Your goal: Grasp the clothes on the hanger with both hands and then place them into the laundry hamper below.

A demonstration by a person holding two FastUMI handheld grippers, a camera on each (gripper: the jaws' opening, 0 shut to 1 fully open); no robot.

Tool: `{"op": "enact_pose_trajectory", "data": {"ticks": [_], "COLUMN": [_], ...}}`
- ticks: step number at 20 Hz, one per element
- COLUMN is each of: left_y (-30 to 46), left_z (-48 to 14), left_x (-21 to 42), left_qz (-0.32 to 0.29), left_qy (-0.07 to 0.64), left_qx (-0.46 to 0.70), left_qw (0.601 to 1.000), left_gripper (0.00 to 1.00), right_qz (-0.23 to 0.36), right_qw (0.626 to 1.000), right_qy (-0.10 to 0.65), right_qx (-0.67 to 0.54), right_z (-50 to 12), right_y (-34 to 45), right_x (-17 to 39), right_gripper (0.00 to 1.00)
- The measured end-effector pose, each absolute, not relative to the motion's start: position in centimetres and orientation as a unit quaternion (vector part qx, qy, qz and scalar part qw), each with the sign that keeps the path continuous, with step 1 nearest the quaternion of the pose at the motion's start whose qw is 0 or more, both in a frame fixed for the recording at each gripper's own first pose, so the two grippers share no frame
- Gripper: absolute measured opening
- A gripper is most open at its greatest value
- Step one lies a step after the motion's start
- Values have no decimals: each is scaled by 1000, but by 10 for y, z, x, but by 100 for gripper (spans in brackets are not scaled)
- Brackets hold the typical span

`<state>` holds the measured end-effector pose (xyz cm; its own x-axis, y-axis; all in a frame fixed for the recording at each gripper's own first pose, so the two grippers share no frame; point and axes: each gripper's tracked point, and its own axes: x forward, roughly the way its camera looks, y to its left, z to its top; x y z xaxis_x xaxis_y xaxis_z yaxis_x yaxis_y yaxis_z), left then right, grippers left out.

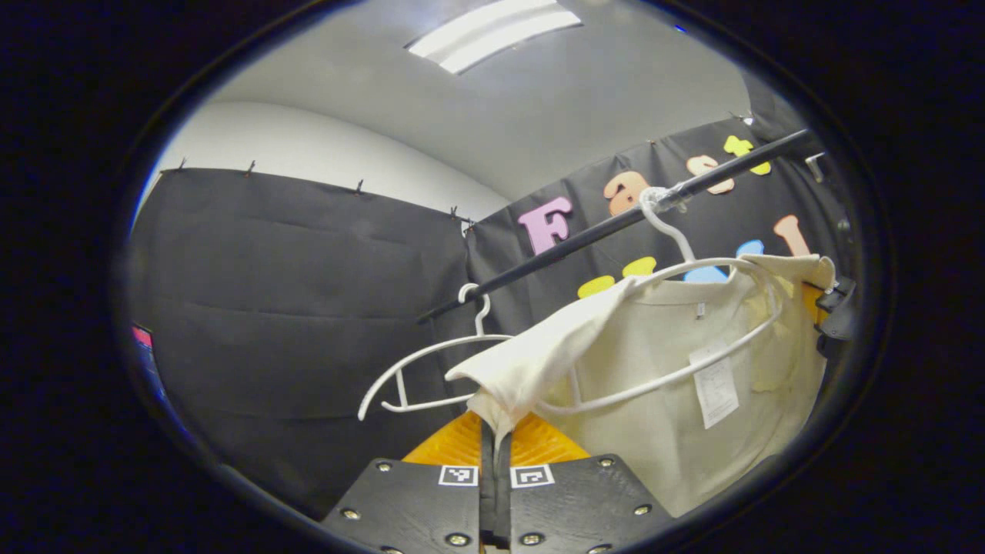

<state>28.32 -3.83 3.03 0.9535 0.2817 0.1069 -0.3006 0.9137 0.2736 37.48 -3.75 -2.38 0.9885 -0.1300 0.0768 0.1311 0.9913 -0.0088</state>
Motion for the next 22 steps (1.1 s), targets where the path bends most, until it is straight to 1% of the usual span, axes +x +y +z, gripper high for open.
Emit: {"op": "enact_pose_trajectory", "data": {"ticks": [3,5,7,8,9,11,13,14,19,20,22], "left_y": [-31,-19,-11,-10,-6,-1,-1,1,9,12,13], "left_z": [49,62,74,76,77,79,75,71,47,40,28], "left_x": [283,289,294,299,301,304,305,307,316,319,327], "left_qz": [153,160,158,151,150,149,144,141,128,128,128], "left_qy": [-46,-55,-63,-63,-60,-59,-58,-55,-32,-27,-17], "left_qx": [144,151,147,141,140,150,159,162,151,147,141], "left_qw": [977,974,974,976,977,975,975,975,980,980,982], "left_gripper": [0,2,2,2,2,2,2,0,0,2,1], "right_qz": [-75,-84,-83,-77,-70,-59,-56,-54,-40,-38,-31], "right_qw": [996,994,994,995,996,997,998,998,999,999,999], "right_qy": [-52,-62,-67,-64,-55,-43,-34,-29,6,10,24], "right_qx": [-9,-6,3,7,10,12,13,13,18,18,19], "right_z": [-13,-4,2,1,-7,-20,-34,-42,-76,-82,-95], "right_y": [-44,-53,-57,-55,-52,-46,-44,-43,-36,-35,-29], "right_x": [379,386,395,402,406,410,414,416,432,435,439], "right_gripper": [1,1,3,1,0,3,3,2,2,3,3]}}
